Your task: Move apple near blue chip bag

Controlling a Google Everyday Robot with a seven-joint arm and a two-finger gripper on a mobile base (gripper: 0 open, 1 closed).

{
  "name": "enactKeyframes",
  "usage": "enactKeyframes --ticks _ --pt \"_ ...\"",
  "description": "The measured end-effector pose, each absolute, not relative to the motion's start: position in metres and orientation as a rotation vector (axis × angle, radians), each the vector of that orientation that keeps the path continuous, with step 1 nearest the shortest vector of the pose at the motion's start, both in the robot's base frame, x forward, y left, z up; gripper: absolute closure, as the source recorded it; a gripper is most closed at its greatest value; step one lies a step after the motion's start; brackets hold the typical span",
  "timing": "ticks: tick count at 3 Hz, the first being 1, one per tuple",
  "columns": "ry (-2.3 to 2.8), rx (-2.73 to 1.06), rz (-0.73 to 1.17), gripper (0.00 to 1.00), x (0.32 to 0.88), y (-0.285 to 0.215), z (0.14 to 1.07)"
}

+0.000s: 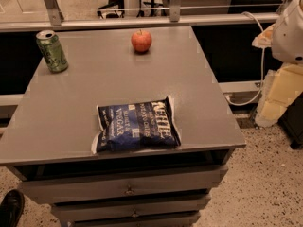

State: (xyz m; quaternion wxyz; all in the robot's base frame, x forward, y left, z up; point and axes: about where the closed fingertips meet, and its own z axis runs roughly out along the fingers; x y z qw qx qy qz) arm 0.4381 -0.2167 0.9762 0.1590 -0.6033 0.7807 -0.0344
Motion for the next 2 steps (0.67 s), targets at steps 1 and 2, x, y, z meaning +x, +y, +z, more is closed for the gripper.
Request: enactKeyframes --ticks 1,2 --pt "2.232 -1.725 -0.099 0.0 0.438 -0.217 0.976" --pt "2.191 -1.673 -0.069 0.0 0.463 -0.212 0.974"
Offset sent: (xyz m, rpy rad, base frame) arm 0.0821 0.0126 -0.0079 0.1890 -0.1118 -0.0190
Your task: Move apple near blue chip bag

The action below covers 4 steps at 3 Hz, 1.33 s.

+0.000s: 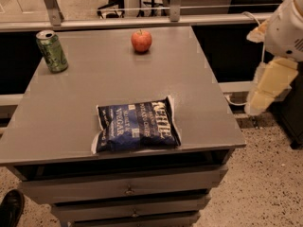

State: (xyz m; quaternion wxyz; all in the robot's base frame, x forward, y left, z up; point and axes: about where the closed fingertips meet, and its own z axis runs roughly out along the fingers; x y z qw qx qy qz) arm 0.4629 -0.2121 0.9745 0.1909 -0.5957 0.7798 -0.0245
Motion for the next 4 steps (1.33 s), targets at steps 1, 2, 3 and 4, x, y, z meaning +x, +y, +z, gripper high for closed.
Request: enactKeyframes --ticks 1,2,3,4 --pt "2.103 -1.582 -0.015 0.0 0.525 -0.193 0.97" --pt "2.02 -1.477 0.019 0.0 0.592 -0.163 0.965" --pt "2.02 -1.477 0.019 0.0 0.592 -0.163 0.965" --pt "1.993 -1.428 0.077 0.0 0.602 -0.148 0.96"
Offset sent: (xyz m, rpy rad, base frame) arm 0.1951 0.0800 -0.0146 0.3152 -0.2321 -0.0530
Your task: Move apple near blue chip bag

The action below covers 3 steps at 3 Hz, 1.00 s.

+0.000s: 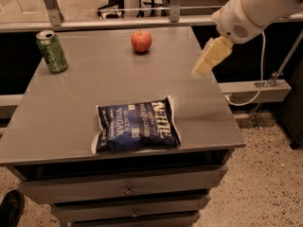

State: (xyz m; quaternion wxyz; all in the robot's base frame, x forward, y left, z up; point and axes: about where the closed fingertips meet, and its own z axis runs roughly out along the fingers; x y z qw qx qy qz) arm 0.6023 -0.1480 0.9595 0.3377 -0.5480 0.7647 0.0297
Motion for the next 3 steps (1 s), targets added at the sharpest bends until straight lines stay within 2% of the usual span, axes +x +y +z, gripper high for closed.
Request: enactKeyframes --ticks 1,2,3 --pt "1.96 -1.319 0.145 0.0 0.641 -0.126 0.942" --pt "1.899 -1.128 0.277 0.0 0.718 -0.083 0.923" --pt "1.86 -1.002 0.382 0.0 0.761 -0.059 0.914"
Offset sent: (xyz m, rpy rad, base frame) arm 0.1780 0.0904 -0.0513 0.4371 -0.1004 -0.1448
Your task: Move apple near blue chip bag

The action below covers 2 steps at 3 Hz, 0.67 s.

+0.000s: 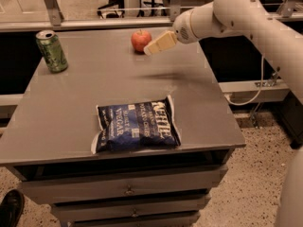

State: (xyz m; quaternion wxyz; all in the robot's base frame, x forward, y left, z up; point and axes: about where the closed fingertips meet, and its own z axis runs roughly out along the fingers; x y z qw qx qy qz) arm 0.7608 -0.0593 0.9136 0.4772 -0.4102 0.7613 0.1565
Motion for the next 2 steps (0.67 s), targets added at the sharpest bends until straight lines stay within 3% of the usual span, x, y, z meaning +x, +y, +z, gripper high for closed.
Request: enactKeyframes --ticks 2 --pt "1.857 -0.832 0.551 0.0 0.83 0.001 0.878"
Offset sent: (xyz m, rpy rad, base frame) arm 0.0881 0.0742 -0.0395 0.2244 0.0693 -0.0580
